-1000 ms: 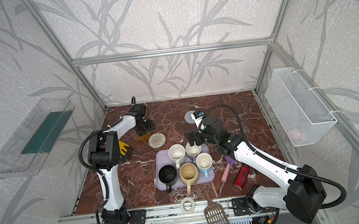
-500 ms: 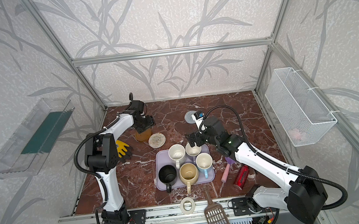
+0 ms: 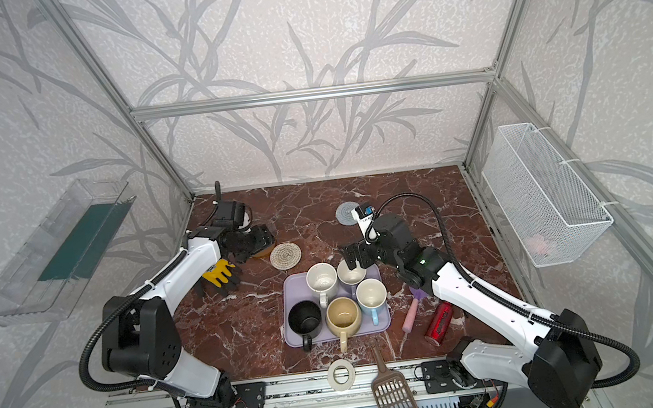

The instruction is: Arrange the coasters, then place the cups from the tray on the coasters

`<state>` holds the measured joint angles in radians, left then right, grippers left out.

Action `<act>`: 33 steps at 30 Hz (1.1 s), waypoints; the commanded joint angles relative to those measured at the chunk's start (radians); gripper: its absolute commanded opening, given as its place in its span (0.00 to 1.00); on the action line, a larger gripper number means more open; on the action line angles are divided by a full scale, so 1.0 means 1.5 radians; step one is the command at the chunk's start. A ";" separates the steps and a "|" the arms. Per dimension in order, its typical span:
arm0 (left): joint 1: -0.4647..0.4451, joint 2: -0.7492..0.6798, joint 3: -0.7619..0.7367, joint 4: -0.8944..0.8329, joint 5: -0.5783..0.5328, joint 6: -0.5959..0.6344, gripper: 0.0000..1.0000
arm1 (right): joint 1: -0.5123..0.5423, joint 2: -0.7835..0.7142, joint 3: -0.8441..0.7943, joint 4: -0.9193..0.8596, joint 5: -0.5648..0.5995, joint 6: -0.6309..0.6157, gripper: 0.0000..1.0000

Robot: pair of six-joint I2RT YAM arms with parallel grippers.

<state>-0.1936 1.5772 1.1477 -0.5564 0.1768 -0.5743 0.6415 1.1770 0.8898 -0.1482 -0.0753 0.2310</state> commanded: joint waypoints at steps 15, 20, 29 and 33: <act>-0.033 0.076 -0.089 0.106 -0.012 -0.045 0.50 | -0.001 0.022 0.016 -0.003 -0.035 0.010 0.98; -0.037 0.108 -0.084 0.132 -0.026 -0.062 0.43 | -0.001 0.028 0.023 -0.005 -0.035 0.013 0.97; -0.063 0.165 -0.055 0.155 -0.012 -0.075 0.40 | -0.001 0.024 0.027 -0.005 -0.035 0.021 0.96; -0.072 0.193 -0.027 0.148 -0.015 -0.078 0.39 | -0.001 0.029 0.029 -0.004 -0.030 0.021 0.96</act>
<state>-0.2886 1.8233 1.0782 -0.3206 0.1608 -0.6750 0.6415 1.2167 0.9035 -0.1547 -0.1276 0.2554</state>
